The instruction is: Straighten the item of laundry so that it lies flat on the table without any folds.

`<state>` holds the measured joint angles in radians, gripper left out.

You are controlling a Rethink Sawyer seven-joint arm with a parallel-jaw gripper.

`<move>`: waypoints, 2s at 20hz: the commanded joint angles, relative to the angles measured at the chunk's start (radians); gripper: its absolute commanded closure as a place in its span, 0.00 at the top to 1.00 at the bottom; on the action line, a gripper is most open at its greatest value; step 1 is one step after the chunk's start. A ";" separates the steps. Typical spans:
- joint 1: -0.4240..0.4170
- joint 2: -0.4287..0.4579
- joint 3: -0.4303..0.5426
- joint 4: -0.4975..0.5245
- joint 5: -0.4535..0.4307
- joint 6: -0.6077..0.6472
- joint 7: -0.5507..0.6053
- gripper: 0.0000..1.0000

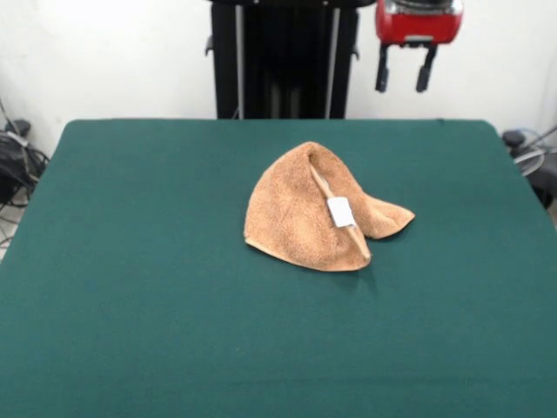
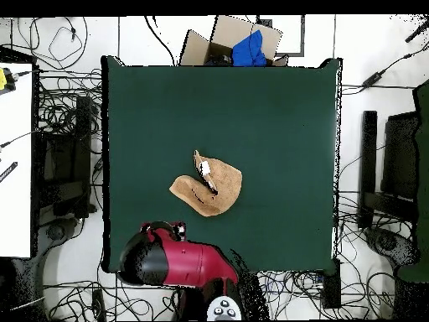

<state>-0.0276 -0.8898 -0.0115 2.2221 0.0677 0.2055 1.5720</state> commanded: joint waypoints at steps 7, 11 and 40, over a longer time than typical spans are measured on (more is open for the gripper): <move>-0.012 0.117 0.004 -0.037 0.006 -0.073 0.193 1.00; -0.011 0.138 -0.003 -0.079 0.017 -0.046 0.187 1.00; -0.072 0.209 0.007 -0.290 0.027 0.226 0.170 1.00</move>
<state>-0.1165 -0.7337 -0.0139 2.0380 0.0675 0.3385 1.5720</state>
